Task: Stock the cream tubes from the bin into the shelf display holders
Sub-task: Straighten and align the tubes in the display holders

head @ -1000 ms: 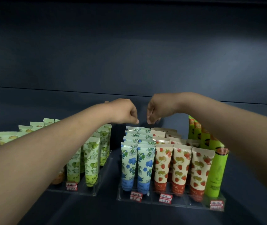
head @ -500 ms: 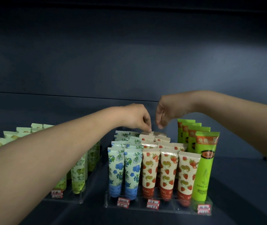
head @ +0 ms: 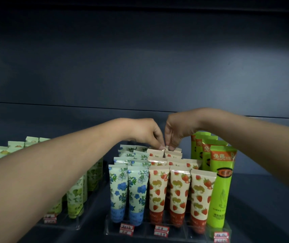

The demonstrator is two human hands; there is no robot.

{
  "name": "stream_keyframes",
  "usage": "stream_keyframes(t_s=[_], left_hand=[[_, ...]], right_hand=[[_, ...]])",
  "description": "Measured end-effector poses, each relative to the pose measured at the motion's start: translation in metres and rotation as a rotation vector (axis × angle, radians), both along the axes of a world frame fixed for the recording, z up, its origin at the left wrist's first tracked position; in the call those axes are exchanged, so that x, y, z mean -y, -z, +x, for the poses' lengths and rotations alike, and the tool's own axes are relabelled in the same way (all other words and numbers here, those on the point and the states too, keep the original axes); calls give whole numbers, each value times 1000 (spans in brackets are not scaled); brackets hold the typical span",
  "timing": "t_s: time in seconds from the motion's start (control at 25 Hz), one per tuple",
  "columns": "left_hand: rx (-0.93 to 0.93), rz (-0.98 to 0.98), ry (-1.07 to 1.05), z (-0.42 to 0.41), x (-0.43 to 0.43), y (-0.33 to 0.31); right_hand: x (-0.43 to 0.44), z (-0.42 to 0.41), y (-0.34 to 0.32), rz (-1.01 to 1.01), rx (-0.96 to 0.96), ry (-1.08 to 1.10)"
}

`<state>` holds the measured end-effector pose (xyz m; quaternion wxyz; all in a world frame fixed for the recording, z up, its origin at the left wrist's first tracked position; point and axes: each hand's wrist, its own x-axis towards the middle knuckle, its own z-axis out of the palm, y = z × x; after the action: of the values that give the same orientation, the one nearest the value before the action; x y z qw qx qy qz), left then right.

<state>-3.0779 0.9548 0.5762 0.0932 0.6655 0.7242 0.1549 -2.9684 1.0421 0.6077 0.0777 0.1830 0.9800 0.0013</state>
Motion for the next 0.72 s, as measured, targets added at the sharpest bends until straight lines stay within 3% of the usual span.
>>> stream_keyframes(t_s=[0.48,0.72], left_hand=[[-7,26,-28,-8,-1,5],[-48,25,-40,-6,0,7]], right_hand=[[-7,0,0,13,92,30],[-9,1,0,-18,40,9]])
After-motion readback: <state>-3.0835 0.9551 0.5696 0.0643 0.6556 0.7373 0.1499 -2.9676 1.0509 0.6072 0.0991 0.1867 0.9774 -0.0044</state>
